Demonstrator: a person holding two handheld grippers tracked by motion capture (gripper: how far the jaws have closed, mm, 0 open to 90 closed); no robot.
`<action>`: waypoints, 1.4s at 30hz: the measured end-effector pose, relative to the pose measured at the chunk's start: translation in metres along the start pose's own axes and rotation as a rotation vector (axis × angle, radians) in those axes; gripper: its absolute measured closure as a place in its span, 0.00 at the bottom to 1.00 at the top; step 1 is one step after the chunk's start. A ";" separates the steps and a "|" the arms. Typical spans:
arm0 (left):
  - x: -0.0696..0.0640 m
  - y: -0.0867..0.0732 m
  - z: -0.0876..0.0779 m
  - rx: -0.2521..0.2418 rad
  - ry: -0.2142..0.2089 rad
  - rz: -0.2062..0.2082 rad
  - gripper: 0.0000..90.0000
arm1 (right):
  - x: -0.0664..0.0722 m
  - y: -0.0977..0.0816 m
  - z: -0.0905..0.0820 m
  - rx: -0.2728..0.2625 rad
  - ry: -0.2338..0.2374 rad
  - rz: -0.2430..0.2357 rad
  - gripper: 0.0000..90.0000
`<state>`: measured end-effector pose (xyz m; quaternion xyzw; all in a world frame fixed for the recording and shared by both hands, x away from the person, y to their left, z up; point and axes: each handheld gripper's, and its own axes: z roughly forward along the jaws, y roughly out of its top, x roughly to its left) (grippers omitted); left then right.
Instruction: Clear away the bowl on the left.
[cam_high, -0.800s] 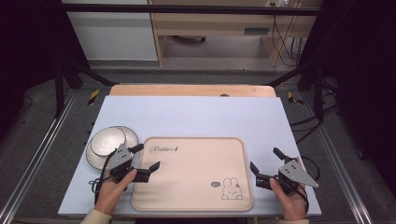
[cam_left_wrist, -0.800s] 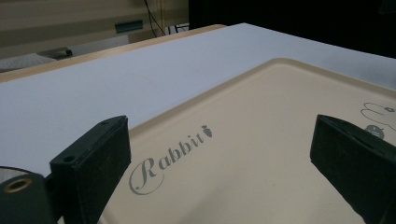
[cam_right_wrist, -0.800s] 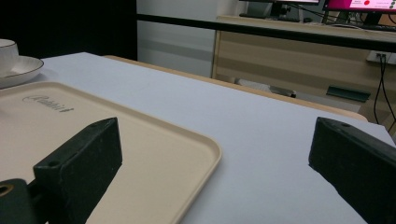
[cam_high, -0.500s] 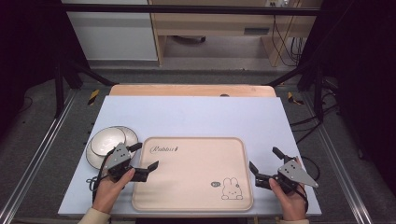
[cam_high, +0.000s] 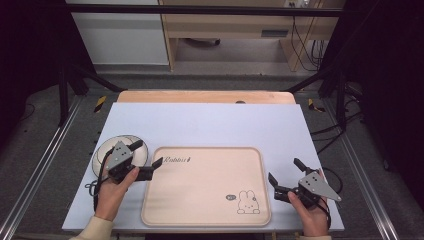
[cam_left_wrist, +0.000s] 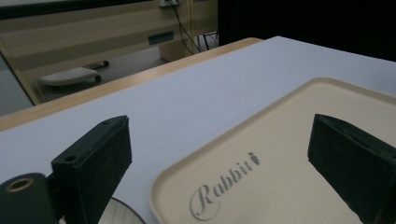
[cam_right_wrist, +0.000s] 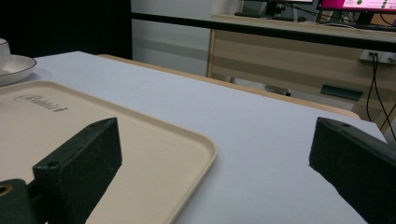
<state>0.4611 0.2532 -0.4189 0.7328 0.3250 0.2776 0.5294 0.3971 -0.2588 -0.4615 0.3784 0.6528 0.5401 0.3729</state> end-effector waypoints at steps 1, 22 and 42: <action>0.005 0.001 -0.001 -0.001 0.014 -0.006 0.07 | 0.000 0.000 0.000 -0.001 0.001 -0.001 0.03; 0.090 -0.009 -0.051 0.052 0.335 -0.116 0.09 | 0.006 0.003 0.005 -0.014 0.032 -0.015 0.03; 0.097 -0.025 -0.044 0.246 0.393 -0.185 0.18 | 0.008 0.003 0.005 -0.006 0.038 -0.007 0.03</action>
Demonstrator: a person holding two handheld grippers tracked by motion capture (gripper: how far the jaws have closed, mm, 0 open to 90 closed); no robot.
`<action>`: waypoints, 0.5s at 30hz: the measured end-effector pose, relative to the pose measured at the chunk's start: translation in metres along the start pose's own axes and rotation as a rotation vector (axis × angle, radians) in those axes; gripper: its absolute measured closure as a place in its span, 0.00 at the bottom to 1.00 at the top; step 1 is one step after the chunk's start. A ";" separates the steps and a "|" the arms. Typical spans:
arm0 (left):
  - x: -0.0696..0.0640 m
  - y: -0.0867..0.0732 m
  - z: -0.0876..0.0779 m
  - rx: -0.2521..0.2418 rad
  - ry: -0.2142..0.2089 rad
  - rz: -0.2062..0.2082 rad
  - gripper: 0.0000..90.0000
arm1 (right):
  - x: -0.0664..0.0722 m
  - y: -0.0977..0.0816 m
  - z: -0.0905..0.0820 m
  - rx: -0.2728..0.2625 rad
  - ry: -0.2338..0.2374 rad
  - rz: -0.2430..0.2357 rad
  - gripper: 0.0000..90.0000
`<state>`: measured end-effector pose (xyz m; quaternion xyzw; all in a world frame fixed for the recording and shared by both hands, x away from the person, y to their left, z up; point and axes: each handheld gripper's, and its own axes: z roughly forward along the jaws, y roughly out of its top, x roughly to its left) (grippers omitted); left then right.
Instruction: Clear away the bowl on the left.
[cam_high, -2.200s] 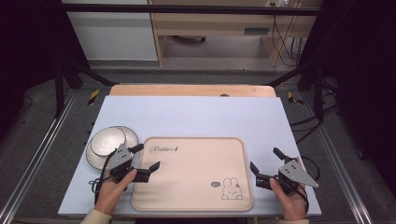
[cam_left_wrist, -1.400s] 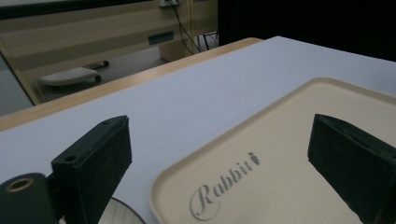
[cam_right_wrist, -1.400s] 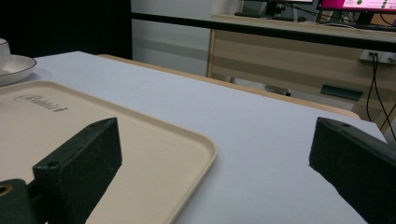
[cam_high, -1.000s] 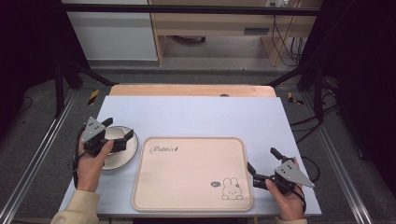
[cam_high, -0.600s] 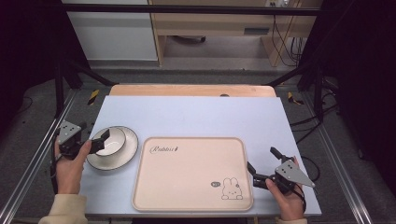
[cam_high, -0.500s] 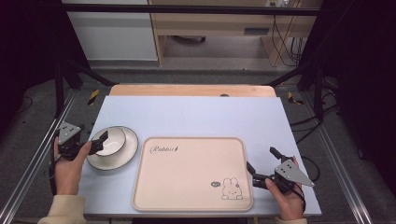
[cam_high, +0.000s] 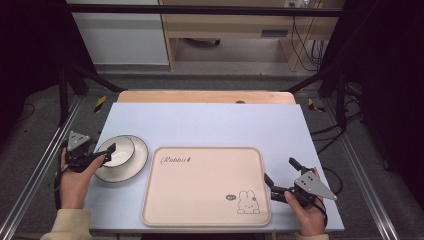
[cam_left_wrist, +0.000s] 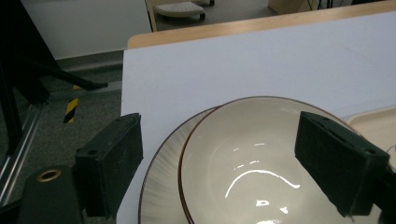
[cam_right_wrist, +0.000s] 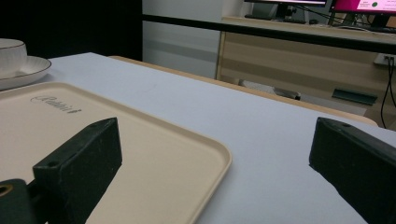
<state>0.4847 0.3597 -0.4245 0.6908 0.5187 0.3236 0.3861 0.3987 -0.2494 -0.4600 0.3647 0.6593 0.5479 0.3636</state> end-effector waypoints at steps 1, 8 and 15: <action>0.000 -0.001 0.001 0.010 0.002 0.001 0.20 | 0.000 0.000 0.000 -0.001 0.002 -0.004 0.03; 0.003 -0.006 0.006 0.068 0.004 -0.024 0.29 | 0.000 0.000 0.001 0.001 0.004 -0.005 0.03; 0.005 -0.009 0.010 0.113 -0.001 -0.035 0.39 | 0.001 0.000 0.001 0.005 0.003 -0.003 0.03</action>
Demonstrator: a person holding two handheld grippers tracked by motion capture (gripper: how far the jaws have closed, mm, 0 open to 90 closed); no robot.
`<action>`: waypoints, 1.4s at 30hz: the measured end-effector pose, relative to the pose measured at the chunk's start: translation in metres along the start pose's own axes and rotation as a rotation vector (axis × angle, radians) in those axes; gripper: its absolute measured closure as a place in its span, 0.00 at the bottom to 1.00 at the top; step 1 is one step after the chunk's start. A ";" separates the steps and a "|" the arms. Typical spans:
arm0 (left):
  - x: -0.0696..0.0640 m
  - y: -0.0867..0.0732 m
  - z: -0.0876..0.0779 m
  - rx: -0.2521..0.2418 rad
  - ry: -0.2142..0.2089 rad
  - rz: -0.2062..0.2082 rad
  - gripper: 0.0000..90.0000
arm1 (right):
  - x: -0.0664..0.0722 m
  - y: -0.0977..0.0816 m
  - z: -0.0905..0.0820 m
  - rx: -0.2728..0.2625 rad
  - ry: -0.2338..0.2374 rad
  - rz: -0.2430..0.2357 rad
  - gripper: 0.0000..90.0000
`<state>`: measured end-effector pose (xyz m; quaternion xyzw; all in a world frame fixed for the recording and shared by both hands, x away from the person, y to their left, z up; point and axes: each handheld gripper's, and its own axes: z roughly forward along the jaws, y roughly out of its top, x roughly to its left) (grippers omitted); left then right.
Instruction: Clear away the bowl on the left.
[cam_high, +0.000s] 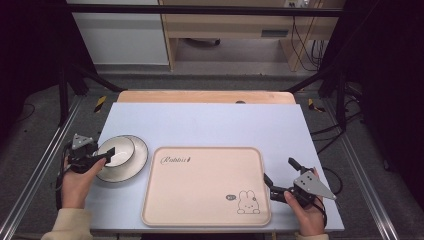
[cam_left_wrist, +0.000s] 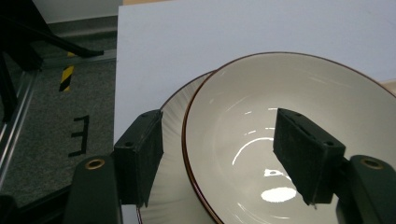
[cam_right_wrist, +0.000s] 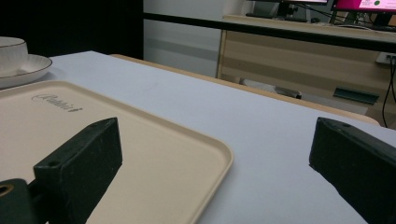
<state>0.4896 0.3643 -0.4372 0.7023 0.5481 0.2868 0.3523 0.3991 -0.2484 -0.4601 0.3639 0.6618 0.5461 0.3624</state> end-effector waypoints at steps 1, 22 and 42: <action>0.003 -0.001 0.001 0.010 0.006 -0.017 0.40 | 0.000 0.000 0.000 0.002 0.000 0.001 0.03; 0.016 0.000 0.017 0.130 -0.051 -0.107 0.85 | 0.000 -0.001 0.001 0.008 0.004 0.008 0.03; 0.012 0.003 0.003 0.072 -0.127 -0.201 0.91 | 0.000 0.000 0.001 0.001 0.009 0.005 0.03</action>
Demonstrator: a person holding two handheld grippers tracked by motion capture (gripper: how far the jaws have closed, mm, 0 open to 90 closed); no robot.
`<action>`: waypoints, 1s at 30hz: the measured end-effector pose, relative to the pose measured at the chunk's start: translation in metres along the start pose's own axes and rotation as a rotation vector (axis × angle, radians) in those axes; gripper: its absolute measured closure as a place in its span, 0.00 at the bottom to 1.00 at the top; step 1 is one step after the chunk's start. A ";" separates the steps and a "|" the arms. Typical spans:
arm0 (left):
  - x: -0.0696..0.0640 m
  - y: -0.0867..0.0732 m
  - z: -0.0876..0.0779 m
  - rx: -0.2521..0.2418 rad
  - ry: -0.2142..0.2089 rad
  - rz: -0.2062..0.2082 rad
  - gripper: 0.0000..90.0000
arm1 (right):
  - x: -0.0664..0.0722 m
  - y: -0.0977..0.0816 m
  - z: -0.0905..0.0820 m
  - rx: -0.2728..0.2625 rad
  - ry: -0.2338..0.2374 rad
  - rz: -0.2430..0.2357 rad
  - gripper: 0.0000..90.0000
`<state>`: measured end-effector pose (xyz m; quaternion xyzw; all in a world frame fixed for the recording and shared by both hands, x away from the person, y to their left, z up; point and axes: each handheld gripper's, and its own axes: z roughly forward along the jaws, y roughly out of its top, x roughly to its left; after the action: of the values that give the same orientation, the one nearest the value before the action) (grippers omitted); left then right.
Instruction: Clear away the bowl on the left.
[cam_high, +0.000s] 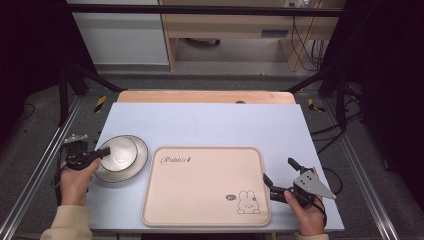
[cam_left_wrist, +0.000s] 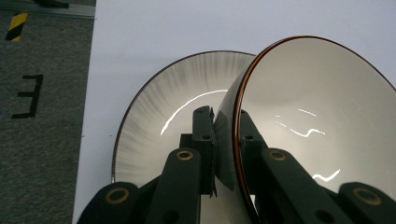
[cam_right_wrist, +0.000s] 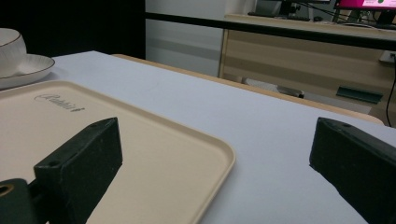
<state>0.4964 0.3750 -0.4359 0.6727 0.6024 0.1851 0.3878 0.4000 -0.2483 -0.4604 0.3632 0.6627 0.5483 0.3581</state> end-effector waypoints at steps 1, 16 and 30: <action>-0.002 0.001 -0.001 -0.007 -0.006 0.002 0.91 | 0.000 0.000 0.000 0.000 0.000 0.000 0.03; -0.010 0.004 -0.005 -0.022 -0.024 0.014 0.91 | 0.000 0.000 0.000 -0.007 0.002 -0.008 0.03; -0.025 0.008 -0.007 -0.031 -0.076 0.024 0.91 | -0.005 0.000 -0.002 -0.065 0.003 -0.050 0.03</action>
<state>0.4909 0.3536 -0.4201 0.6802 0.5763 0.1735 0.4185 0.4008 -0.2534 -0.4595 0.3341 0.6540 0.5610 0.3821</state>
